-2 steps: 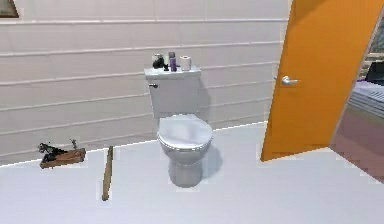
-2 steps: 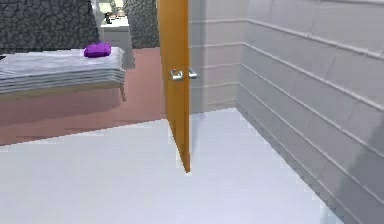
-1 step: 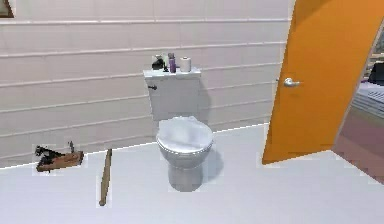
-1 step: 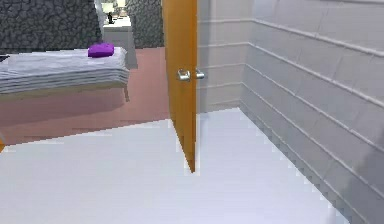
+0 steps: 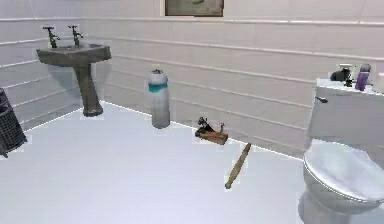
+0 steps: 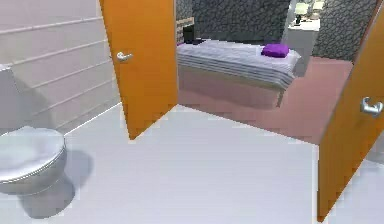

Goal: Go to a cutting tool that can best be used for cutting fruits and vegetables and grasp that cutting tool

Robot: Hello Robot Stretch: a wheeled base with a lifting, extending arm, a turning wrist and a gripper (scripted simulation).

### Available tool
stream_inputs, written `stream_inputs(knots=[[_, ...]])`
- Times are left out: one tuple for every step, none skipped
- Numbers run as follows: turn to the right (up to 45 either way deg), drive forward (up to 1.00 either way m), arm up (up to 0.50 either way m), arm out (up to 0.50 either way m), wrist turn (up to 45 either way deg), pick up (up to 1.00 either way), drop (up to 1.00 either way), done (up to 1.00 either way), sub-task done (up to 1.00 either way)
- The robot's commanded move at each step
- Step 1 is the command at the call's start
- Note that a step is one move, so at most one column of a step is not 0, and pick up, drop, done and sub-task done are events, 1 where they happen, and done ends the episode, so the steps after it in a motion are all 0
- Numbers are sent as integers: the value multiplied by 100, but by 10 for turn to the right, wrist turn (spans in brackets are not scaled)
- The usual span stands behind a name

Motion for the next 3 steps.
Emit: stream_inputs(knots=[[-360,0,0,0,0,0,0,0,0],[0,30,0,0,0,0,0,0,0],[-450,0,0,0,0,0,0,0,0]])
